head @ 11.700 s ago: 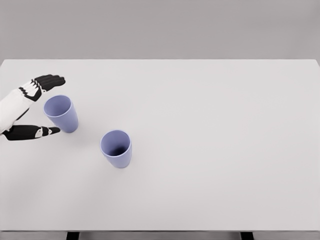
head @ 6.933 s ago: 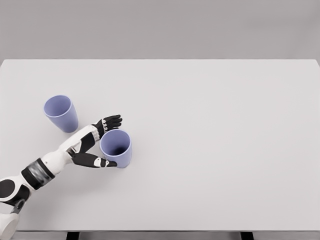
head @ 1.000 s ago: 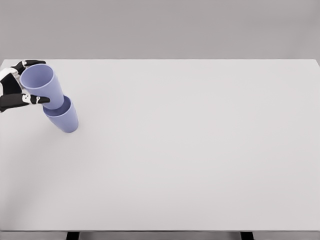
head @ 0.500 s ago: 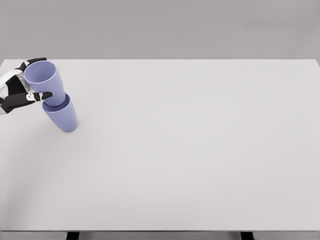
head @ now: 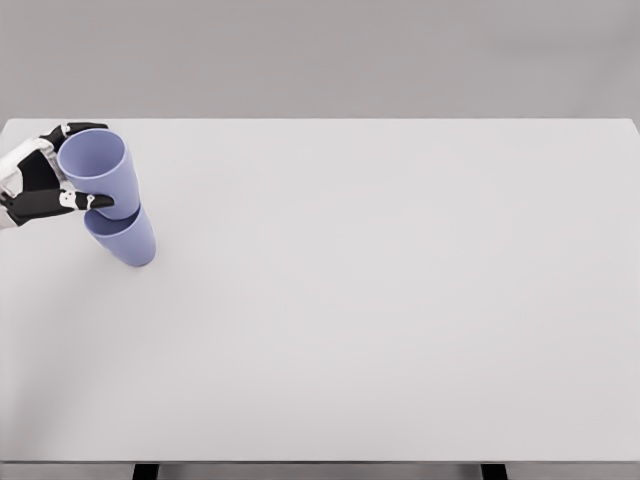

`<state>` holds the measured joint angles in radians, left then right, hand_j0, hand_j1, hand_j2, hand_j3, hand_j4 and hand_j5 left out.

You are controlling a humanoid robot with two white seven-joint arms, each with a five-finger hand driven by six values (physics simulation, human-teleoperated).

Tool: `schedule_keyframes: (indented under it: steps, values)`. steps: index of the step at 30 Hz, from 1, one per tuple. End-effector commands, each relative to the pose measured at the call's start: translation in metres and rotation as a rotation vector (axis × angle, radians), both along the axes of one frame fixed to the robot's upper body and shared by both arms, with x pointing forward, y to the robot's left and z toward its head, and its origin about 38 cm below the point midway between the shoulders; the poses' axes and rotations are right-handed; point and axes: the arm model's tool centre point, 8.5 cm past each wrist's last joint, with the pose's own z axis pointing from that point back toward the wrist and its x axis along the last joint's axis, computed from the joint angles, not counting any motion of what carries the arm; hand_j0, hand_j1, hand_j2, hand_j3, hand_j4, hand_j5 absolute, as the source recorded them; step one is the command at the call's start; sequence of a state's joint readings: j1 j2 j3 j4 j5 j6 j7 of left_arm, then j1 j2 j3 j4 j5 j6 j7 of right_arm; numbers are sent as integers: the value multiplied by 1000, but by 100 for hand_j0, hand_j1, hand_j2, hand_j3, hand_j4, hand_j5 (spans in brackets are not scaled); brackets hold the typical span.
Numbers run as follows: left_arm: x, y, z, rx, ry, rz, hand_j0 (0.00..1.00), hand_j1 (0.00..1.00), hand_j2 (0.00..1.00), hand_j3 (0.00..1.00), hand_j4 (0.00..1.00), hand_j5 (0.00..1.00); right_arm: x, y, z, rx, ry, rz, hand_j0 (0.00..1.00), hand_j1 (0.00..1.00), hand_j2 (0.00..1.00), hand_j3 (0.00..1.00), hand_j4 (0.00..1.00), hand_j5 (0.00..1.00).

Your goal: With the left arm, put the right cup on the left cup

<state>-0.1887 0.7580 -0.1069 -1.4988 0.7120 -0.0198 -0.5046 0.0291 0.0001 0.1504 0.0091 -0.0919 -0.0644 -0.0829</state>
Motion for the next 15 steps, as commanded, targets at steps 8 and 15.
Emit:
schedule_keyframes:
  steps: [8,15]
  values:
    - [-1,2,0,-5,3,1,64,64,64,64,64,64,0,0,0,-2,0,0,100,100,100,100,100,100]
    - [-1,4,-2,-5,9,8,64,64,64,64,64,64,0,0,0,0,-1,0,100,100,100,100,100,100]
